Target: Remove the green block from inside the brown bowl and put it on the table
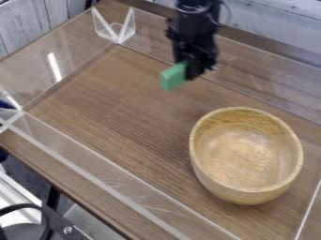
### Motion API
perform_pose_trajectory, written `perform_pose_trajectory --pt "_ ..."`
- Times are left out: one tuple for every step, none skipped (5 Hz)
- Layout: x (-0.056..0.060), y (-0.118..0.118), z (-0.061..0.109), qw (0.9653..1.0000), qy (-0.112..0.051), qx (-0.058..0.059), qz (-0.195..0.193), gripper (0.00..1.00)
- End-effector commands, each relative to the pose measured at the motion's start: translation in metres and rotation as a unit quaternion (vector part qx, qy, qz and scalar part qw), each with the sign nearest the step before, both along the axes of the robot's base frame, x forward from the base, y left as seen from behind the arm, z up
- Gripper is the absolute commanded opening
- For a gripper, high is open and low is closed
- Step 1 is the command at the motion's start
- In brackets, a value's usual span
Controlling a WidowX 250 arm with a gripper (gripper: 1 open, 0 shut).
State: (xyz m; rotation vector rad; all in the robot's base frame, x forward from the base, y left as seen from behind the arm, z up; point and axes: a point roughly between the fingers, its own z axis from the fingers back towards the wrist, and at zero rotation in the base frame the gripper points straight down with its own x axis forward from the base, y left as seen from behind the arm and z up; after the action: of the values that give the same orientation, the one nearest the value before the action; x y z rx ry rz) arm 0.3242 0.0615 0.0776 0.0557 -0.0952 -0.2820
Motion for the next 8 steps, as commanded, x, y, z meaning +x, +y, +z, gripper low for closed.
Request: perform_pose_trajectory --pt "-0.002 0.035 0.011 0.998 -0.017 0.006 0.06 0.0" --pt "-0.014 0.058 -0.003 0.9922 0.006 0.006 0.125 0.0" --pt "-0.007 0.071 -0.02 0.9889 0.024 0.008 0.147 0.0" --pt "-0.003 0.073 -0.03 0.988 0.033 0.009 0.151 0.0" --pt "0.0 0.072 -0.026 0.9876 0.033 0.001 0.153 0.0" --pt "0.003 0.069 -0.027 0.988 0.04 -0.009 0.149 0.0" --pt "0.005 0.067 -0.026 0.9882 0.046 -0.02 0.144 0.0" --pt "0.007 0.064 -0.023 0.9861 0.048 -0.032 0.156 0.0"
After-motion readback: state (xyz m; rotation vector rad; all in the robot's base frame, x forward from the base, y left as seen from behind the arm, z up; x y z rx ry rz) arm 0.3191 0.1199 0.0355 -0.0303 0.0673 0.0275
